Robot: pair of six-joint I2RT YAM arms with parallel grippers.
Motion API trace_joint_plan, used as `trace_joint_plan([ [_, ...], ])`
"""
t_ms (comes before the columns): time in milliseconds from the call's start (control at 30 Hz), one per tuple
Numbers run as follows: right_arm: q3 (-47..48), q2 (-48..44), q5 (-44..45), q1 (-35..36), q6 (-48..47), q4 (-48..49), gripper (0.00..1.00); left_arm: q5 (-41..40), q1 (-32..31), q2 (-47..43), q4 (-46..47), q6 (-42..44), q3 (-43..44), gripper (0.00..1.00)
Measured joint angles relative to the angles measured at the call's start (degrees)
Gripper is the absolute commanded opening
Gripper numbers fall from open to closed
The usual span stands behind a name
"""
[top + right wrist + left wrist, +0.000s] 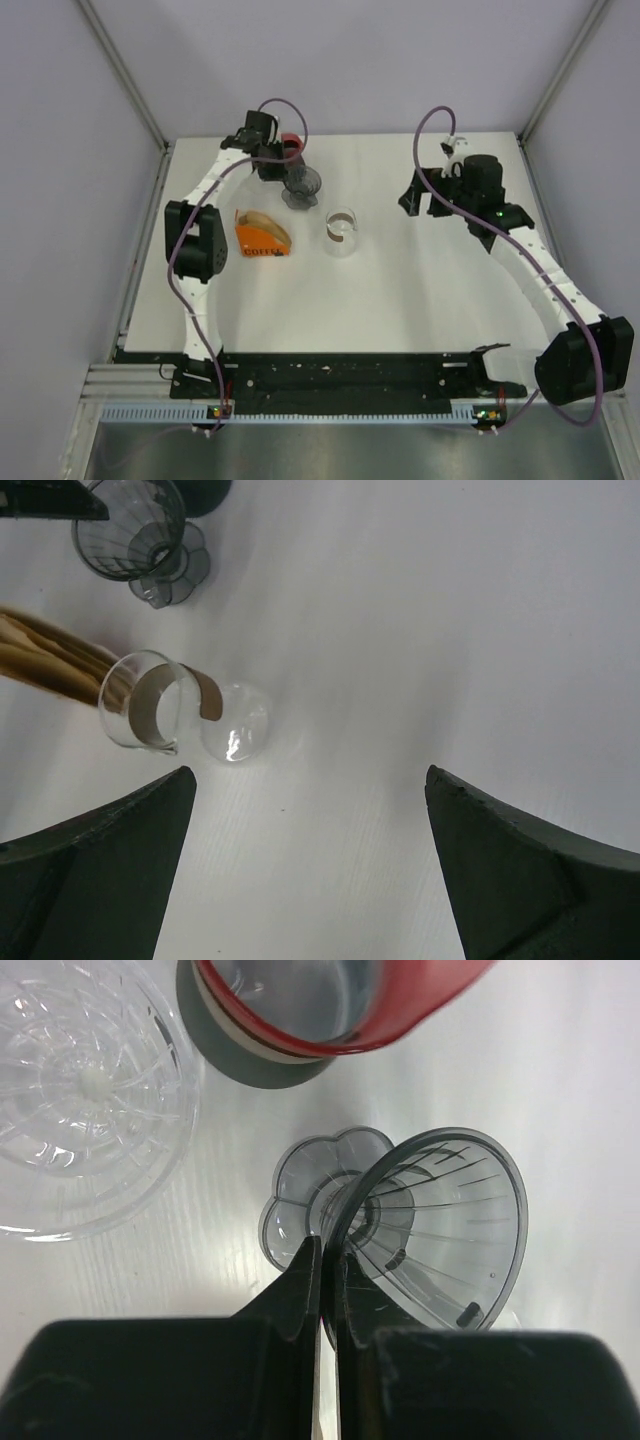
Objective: Place the coffee filter in the dripper
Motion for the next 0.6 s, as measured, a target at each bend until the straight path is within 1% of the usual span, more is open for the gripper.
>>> trace_joint_plan([
  [100,3.1,0.3,-0.3,4.5,-1.6,-1.3,0.97,3.9,0.9,-3.2,-0.8,1.6,0.0,0.0],
  [233,9.6,2.2,-2.0,9.2,-4.0,-2.0,0.97,9.1,1.5,-7.6,-2.8,4.1,1.4,0.0],
  [333,12.5,3.5,-4.5,10.6,-4.5,-2.0,0.97,14.0,1.7,-11.3,-4.2,6.9,2.5,0.0],
  [433,12.9,3.7,-5.8,10.8,-4.5,-2.4,0.97,18.1,0.9,-14.0,-6.7,10.2,3.7,0.0],
  [600,12.9,3.7,-5.7,10.8,-4.5,-4.0,0.97,22.6,-3.1,-15.7,-11.4,14.4,4.2,0.0],
])
